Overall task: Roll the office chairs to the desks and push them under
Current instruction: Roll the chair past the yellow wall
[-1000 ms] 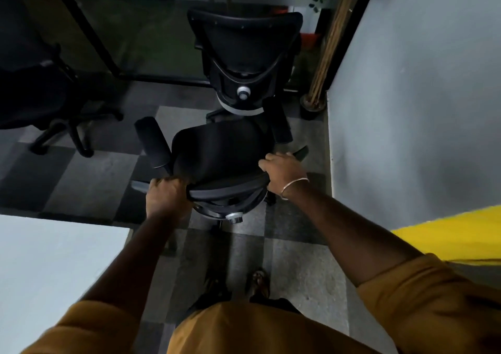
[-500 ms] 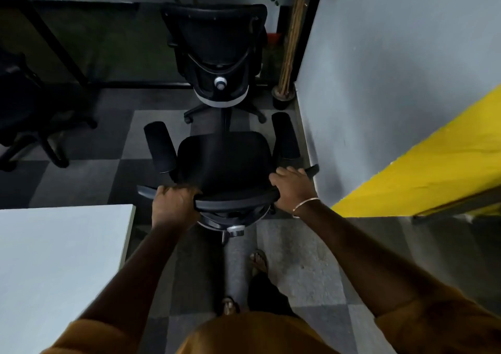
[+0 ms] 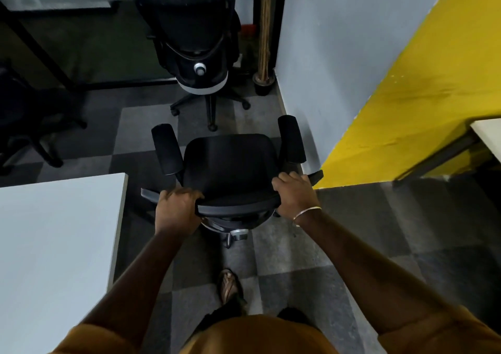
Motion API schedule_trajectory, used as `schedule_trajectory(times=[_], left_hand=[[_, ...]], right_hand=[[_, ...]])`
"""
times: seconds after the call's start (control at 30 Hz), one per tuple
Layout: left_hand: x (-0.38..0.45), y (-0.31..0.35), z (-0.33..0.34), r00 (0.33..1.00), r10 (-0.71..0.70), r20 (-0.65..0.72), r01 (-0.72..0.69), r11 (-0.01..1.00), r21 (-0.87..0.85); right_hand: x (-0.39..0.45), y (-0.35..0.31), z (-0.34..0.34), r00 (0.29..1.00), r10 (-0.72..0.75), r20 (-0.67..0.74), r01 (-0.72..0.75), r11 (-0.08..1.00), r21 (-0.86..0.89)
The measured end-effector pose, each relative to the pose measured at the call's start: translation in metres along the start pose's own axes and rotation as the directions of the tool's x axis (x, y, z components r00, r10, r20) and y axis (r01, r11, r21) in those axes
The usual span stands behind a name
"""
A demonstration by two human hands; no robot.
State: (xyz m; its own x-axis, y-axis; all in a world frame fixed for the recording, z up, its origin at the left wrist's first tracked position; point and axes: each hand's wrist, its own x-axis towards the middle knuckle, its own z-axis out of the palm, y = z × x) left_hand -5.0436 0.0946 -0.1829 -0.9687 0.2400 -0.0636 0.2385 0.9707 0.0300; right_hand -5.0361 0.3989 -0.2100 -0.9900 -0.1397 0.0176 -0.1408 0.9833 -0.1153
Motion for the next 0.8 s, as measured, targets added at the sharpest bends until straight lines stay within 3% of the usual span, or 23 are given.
schedule_trajectory(times=[0.3, 0.57, 0.8], left_hand=[[-0.095, 0.056, 0.022, 0.997, -0.028, -0.074, 0.030, 0.999, 0.017], [-0.207, 0.116, 0.030, 0.997, -0.074, -0.026, 0.074, 0.997, -0.001], [-0.307, 0.166, 0.034, 0.999, -0.031, -0.030, 0.030, 0.999, -0.038]], right_hand=[[-0.129, 0.014, -0.006, 0.999, -0.041, -0.029, 0.043, 0.997, 0.059], [-0.251, 0.025, -0.019, 0.999, -0.046, -0.008, 0.046, 0.998, 0.053], [-0.354, 0.035, -0.018, 1.000, -0.015, 0.018, 0.014, 0.999, 0.036]])
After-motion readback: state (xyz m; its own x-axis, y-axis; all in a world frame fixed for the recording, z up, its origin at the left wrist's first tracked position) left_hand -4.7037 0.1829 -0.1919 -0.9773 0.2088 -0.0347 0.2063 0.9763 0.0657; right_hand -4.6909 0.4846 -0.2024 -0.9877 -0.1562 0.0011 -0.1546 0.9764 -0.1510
